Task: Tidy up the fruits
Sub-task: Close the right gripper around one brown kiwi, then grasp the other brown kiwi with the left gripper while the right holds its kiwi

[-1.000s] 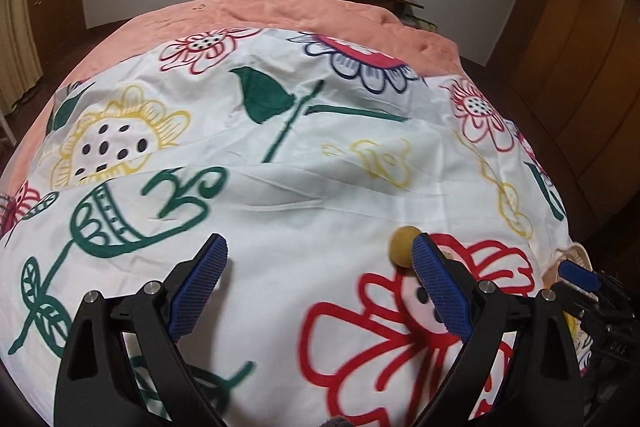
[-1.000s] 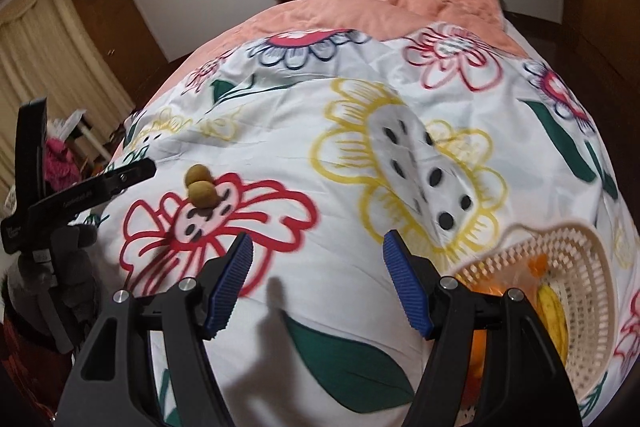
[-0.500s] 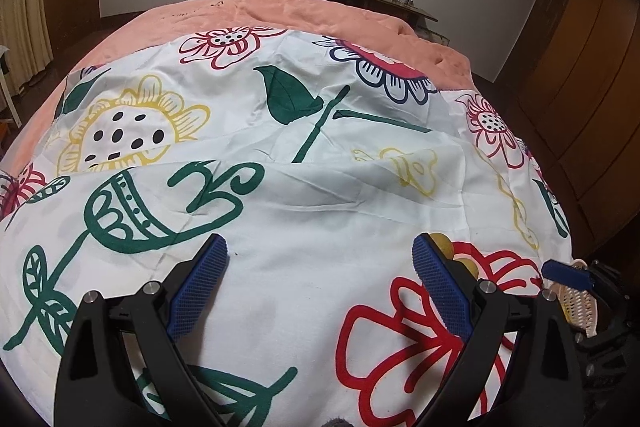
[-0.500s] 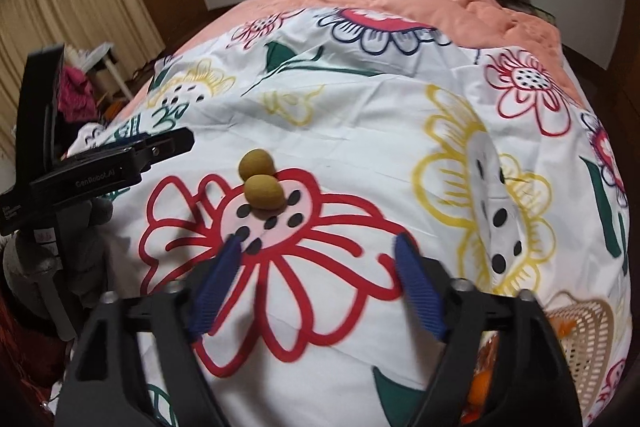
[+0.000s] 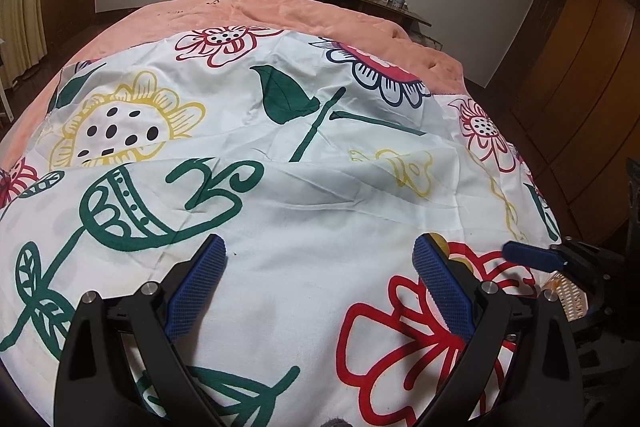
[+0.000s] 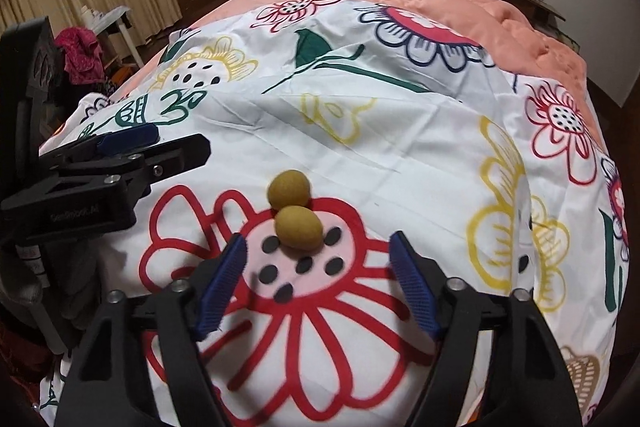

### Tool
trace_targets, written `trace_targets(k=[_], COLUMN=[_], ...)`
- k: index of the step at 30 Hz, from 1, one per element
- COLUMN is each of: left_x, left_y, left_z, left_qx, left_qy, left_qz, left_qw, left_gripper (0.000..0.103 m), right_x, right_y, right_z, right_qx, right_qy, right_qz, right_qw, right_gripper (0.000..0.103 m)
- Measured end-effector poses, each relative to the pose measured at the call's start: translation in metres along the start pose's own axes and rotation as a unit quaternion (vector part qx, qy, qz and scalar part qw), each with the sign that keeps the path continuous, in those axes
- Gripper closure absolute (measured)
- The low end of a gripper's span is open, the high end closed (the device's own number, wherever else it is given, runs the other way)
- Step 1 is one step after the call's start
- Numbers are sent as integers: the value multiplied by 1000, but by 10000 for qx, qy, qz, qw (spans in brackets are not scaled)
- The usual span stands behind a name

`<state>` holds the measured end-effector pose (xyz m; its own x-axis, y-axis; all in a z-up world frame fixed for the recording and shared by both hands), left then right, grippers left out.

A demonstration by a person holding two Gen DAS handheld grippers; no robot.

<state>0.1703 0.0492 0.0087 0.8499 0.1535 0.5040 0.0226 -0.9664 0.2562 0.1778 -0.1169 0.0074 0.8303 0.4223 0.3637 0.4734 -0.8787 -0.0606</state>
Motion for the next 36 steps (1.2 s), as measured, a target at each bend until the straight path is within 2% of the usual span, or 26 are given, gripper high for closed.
trace_targets(k=[7,21,30,36], left_x=[0,-1,-1,-3], left_y=[-1,0,1,13], left_z=[1,2,3,1], left_qx=[-51,-25,-5,125], left_qy=[-2,-2,15,67], left_qz=[-43,-29,7,394], left_qw=[10000,10000,10000,9991], left_gripper=[6,6,6,8], right_x=[12,15,3,-15], right_y=[-13,-18,-6,15], right_z=[15,29,12,-2], right_qx=[-7,-178,-171,-229], right_qy=[-170,-424,-219,-120], right_qz=[-224,-302,-27,317], right_qw=[9996,9985,9996,9992], right_gripper=[52,74,74,74])
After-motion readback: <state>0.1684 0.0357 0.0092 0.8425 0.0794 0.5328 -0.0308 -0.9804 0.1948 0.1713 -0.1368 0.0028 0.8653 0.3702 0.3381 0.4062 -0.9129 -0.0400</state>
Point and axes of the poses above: each gripper's, at about its wrist camera, not at the fingertips, and z roughly the way its jaws point, y to its right, x to its top, the point moved 2 cm from there along z, roughly the way its jaws point, and after that the axes turned 10 degrees about -y, right-handed, at the moved point
